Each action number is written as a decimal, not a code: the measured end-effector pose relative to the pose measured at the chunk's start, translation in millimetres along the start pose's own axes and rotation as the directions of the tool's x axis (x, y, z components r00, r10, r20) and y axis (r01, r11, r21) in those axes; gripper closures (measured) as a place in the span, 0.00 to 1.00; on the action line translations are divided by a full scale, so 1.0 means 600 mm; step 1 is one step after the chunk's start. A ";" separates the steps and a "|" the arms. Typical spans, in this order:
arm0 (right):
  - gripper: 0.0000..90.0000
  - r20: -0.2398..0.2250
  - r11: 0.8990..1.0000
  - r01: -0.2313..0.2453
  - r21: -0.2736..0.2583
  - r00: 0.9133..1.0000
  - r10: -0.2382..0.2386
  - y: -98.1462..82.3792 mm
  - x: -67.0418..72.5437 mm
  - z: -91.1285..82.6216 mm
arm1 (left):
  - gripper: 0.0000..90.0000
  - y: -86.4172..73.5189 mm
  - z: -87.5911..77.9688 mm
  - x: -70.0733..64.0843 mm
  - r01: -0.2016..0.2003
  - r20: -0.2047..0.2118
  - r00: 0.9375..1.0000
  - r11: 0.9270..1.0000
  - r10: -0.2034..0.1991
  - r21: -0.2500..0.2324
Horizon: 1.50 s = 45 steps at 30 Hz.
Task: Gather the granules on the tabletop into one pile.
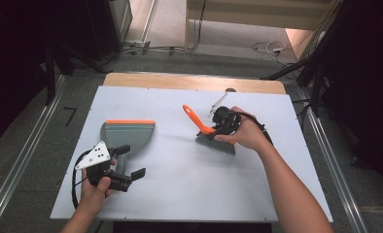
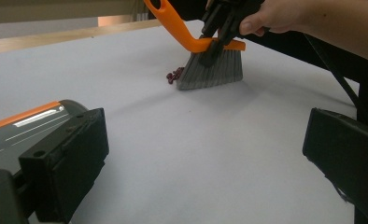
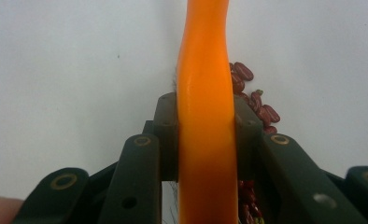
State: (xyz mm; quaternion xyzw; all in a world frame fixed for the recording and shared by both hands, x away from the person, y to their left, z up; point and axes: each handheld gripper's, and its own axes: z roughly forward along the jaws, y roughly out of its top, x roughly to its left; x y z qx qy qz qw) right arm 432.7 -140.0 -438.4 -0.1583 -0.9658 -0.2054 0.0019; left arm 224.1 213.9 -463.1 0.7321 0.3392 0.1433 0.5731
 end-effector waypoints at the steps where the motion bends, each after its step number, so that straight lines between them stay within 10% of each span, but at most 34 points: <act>1: 0.76 0.000 1.000 0.015 0.002 1.000 -0.015 0.000 0.000 -0.002 | 0.01 0.000 0.000 0.000 0.001 -0.001 1.000 1.000 -0.001 0.000; 11: 0.76 0.015 0.993 -0.012 -0.118 1.000 0.014 -0.016 0.022 -0.051 | 0.01 0.000 -0.001 0.000 0.002 -0.003 1.000 1.000 -0.002 -0.001; 18: 0.76 0.053 0.972 -0.126 -0.198 0.989 0.139 -0.053 0.021 -0.096 | 0.01 0.001 0.000 0.000 0.004 -0.006 1.000 1.000 -0.004 -0.002; 25: 0.76 0.035 0.931 -0.248 -0.268 0.963 0.267 -0.104 0.016 -0.121 | 0.01 0.001 -0.002 0.001 0.001 -0.008 1.000 1.000 -0.001 -0.009; 45: 0.76 0.027 0.809 -0.367 -0.459 0.904 0.426 -0.258 0.068 -0.147 | 0.01 0.002 -0.005 0.003 -0.006 -0.020 1.000 1.000 0.006 -0.017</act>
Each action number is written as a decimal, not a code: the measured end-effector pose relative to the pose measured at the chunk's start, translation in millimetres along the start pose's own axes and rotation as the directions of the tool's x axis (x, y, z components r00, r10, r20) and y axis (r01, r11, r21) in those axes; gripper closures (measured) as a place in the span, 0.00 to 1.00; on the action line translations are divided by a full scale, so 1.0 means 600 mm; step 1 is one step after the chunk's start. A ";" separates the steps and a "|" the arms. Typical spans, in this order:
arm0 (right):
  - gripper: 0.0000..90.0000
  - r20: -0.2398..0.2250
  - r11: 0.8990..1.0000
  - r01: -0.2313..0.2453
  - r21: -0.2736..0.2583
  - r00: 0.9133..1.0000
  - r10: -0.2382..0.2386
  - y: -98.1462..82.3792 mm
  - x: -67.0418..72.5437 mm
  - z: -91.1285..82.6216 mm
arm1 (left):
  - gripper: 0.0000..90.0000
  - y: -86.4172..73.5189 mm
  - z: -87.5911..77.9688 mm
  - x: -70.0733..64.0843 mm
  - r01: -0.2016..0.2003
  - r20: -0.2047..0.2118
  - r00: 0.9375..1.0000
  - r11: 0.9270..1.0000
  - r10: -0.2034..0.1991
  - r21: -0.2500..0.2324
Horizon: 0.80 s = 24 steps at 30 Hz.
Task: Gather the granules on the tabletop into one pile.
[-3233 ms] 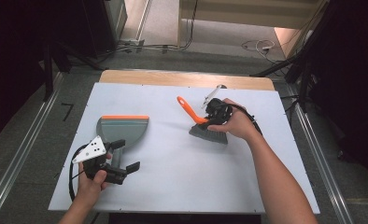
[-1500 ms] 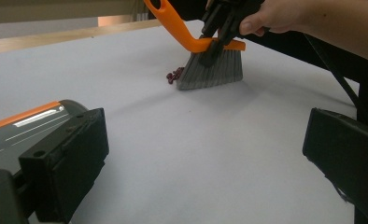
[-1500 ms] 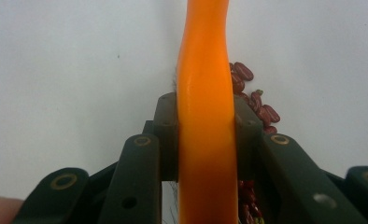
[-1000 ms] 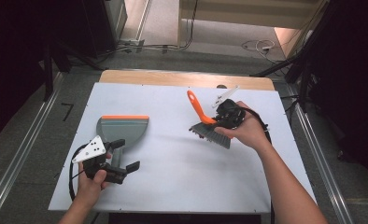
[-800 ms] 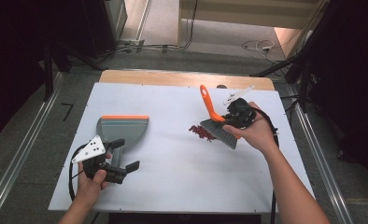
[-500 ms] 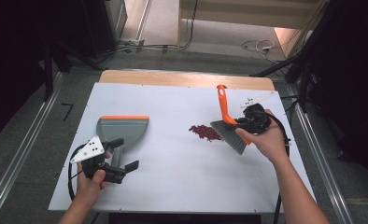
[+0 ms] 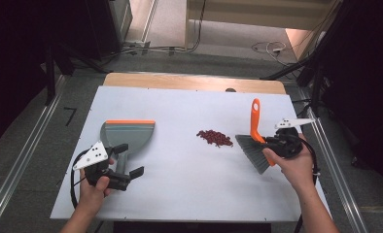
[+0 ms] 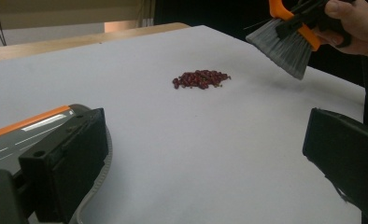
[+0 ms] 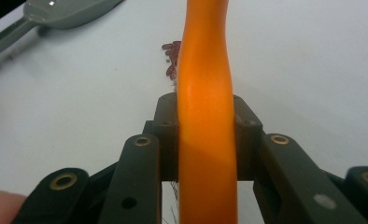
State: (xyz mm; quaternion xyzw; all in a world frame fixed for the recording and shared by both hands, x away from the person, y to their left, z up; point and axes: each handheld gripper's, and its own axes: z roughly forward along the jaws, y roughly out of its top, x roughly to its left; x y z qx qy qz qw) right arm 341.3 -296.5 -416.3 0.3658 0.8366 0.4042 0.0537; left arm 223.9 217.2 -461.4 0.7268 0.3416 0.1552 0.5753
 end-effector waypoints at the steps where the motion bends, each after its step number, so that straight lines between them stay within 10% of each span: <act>1: 0.76 0.001 1.000 -0.006 -0.012 1.000 0.006 -0.007 -0.001 -0.004 | 0.01 0.000 0.000 0.000 0.000 -0.002 1.000 1.000 0.000 0.001; 24: 0.76 -0.033 0.990 -0.076 -0.121 0.997 0.072 -0.105 -0.032 -0.056 | 0.01 0.001 -0.001 0.001 -0.015 -0.013 1.000 1.000 0.015 -0.014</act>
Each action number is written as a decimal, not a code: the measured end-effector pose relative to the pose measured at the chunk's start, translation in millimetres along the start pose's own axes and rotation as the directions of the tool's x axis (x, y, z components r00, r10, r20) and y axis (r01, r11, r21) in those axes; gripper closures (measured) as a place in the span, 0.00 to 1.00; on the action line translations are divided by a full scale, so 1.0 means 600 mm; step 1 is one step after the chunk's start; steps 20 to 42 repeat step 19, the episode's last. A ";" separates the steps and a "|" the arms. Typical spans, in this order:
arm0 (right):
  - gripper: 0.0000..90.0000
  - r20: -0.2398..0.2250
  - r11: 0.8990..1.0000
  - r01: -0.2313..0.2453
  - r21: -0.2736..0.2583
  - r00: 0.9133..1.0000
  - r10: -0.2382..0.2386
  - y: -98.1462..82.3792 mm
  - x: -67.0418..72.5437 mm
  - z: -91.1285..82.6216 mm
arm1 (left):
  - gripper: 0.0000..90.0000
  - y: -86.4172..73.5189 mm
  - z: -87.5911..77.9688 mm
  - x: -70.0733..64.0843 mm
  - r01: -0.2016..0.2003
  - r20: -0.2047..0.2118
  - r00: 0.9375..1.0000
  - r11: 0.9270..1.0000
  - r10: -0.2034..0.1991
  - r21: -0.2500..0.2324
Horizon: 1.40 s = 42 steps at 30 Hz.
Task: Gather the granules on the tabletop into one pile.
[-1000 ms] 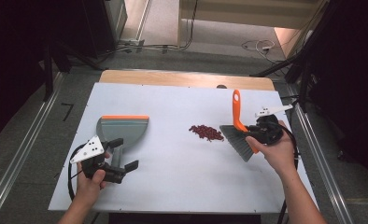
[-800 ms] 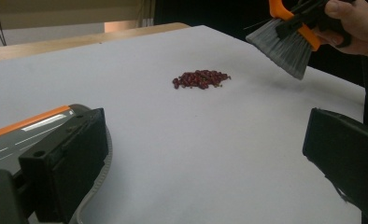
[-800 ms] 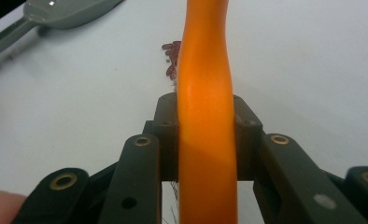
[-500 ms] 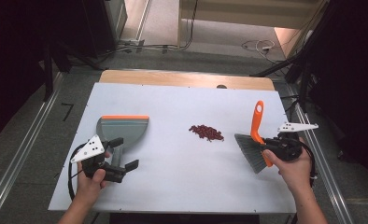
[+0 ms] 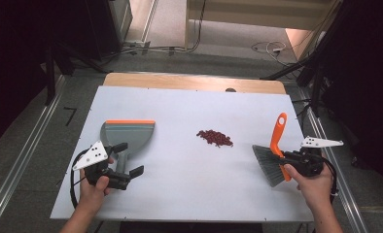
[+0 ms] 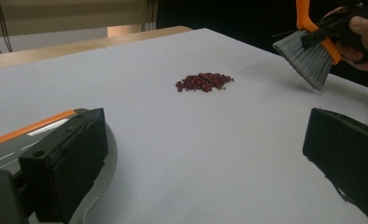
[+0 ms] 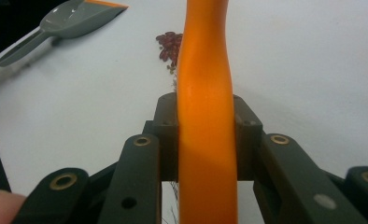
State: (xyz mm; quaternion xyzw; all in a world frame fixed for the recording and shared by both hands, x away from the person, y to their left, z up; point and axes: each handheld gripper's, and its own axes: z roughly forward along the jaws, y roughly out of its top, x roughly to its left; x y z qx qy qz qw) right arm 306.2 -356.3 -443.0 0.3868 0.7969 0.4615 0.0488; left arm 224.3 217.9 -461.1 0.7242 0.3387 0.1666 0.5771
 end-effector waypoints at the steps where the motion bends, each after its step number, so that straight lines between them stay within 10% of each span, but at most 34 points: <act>1: 0.76 0.000 1.000 -0.006 -0.006 1.000 0.007 -0.001 -0.002 0.000 | 0.01 0.000 0.000 0.000 0.001 -0.002 1.000 1.000 -0.001 -0.001; 42: 0.76 -0.003 0.999 -0.030 -0.023 1.000 0.030 -0.004 -0.011 0.001 | 0.01 0.000 0.001 -0.001 0.010 -0.007 1.000 1.000 -0.010 0.000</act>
